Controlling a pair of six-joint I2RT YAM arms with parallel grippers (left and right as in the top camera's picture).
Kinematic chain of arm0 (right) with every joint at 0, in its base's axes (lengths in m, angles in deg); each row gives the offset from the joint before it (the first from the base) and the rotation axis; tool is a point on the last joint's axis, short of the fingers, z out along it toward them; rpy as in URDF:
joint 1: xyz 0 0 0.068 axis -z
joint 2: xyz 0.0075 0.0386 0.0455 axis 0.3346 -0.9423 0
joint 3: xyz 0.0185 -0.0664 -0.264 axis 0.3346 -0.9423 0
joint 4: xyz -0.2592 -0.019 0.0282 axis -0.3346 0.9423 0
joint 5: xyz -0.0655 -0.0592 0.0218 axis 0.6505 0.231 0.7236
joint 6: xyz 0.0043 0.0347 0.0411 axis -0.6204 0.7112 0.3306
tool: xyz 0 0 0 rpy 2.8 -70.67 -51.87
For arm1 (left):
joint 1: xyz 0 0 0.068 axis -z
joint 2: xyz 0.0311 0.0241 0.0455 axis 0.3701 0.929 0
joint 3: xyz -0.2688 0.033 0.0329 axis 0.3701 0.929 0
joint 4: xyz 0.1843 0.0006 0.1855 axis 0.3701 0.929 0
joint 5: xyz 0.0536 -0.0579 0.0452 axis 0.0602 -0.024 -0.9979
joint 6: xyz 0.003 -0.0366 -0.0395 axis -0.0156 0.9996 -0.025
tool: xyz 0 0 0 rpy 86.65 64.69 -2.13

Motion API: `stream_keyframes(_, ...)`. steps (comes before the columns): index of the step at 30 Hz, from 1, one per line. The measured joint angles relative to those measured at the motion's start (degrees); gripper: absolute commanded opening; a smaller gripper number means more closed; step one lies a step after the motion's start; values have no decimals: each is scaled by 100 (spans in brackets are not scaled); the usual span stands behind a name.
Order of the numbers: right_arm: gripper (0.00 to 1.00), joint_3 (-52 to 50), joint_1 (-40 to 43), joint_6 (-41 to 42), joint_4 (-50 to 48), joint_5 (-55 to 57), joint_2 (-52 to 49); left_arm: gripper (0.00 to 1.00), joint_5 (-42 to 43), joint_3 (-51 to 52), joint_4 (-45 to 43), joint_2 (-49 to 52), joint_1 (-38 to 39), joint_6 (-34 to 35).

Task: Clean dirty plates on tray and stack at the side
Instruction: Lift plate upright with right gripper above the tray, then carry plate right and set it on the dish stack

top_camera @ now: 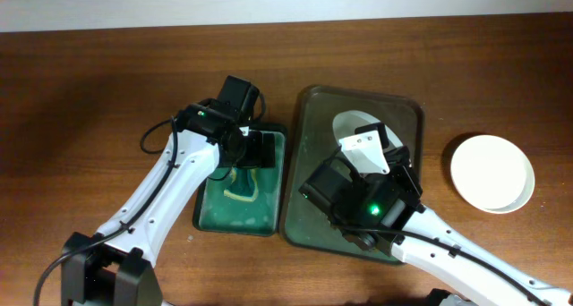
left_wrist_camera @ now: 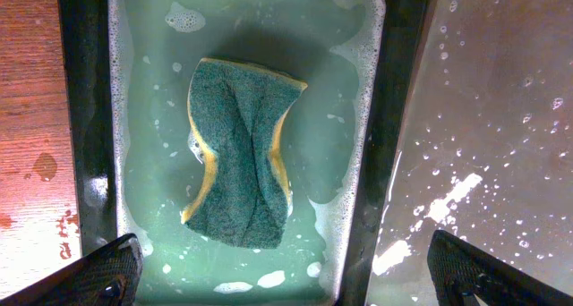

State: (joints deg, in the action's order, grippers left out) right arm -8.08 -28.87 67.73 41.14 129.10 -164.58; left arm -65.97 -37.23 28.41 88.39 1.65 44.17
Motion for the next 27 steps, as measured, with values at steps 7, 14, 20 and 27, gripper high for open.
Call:
stream_keyframes(7, 4, 0, 0, 2, -120, 0, 0, 100, 0, 0, 0, 0, 0, 0)
stream_keyframes(14, 4, 0, 0, 2, -96, 0, 0, 100, 0, 0, 0, 0, 0, 0)
stream_keyframes(20, 4, 0, 0, 0, -96, 0, 0, 100, 0, 0, 0, 0, 0, 0)
stream_keyframes(27, 4, 0, 129, 490, -162, -367, 0, 100, 0, 0, 0, 0, 0, 0)
